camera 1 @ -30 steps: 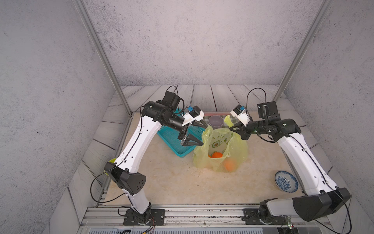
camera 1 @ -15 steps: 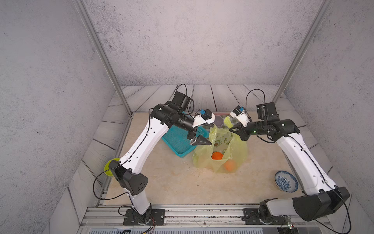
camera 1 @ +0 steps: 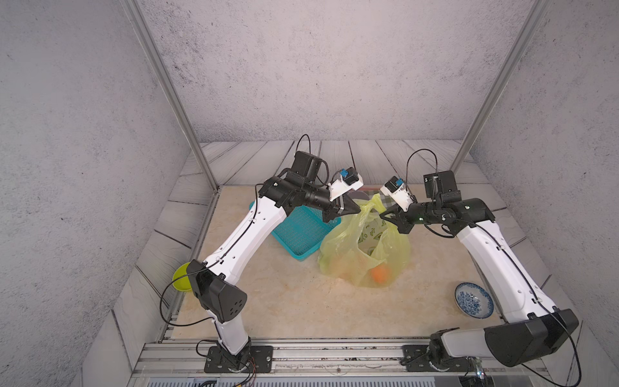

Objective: Place the oranges into plastic bags & tie knots
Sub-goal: Adjust the plastic bag at the center of the board, then tie the plastic bag at the center of the board.

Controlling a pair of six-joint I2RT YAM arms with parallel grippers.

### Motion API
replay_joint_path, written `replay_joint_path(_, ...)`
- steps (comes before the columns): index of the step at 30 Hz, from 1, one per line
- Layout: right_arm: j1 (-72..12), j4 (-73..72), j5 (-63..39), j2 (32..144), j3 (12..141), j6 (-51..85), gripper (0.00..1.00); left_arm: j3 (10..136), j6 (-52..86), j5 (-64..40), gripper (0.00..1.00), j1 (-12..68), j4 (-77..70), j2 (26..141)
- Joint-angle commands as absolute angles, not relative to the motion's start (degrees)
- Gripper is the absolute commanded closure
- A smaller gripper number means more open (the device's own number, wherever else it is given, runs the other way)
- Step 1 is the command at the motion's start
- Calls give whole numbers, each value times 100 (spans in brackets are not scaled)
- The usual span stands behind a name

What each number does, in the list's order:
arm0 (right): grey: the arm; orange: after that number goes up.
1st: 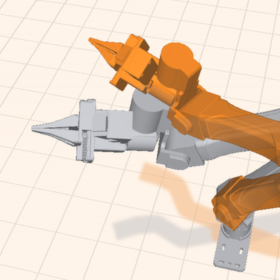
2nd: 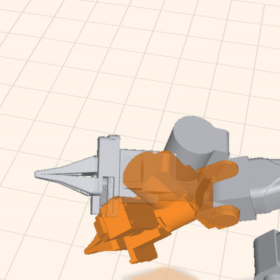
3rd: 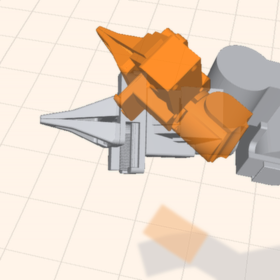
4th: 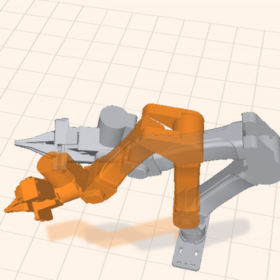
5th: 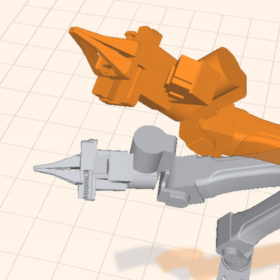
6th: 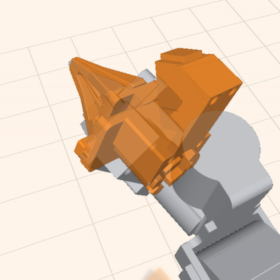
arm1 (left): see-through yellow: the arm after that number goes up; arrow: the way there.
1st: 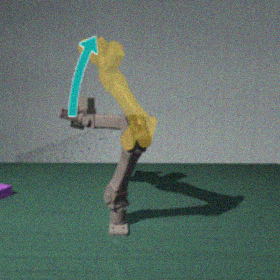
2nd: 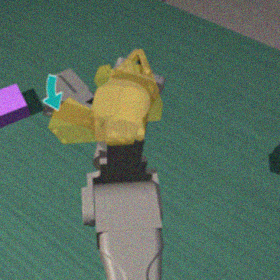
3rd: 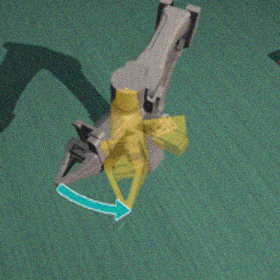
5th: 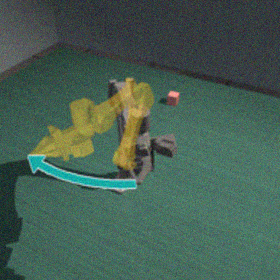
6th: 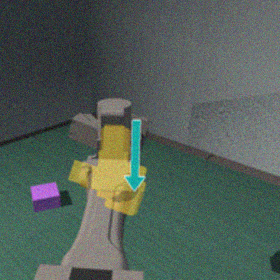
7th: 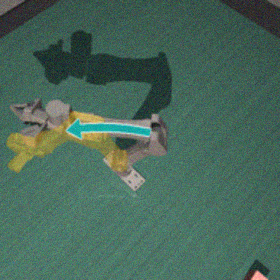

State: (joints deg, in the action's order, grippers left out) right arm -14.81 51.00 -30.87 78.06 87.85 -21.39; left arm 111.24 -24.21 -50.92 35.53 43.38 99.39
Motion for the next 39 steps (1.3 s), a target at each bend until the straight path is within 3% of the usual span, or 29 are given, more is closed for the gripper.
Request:
replay_joint_path(1, -1455, 5026, -2596, 7452, 8795, -1864, 95, 10774, -1472, -4588, 100, 3423, 3598, 9425)
replay_joint_path(8, -1283, 4699, -2008, 7356, 8950, -1000, 93, 9958, -132, -4460, 100, 2687, 2665, 8649)
replay_joint_path(16, -1287, 4532, -2404, 7369, 8801, -1053, 93, 9504, -837, -4348, 99, 2443, 2981, 8110)
replay_joint_path(19, -1283, 4542, -2511, 7417, 8786, -1089, 93, 9612, -1356, -4255, 64, 2427, 3380, 8014)
replay_joint_path(24, -1283, 4656, -2664, 7475, 8877, -1201, 93, 9739, -2074, -4238, 24, 2417, 3997, 7901)
replay_joint_path(31, -1289, 4755, -2942, 7540, 8894, -1332, 93, 10030, -3005, -5102, 2, 2426, 4610, 8177)
replay_joint_path(35, -1286, 4864, -3493, 7545, 8878, -1669, 93, 10303, -3454, -5684, 6, 2504, 4805, 8687)
replay_joint_path(39, -1288, 4969, -3527, 7509, 8828, -2145, 93, 10721, -3579, -6050, 26, 2497, 4924, 9180)
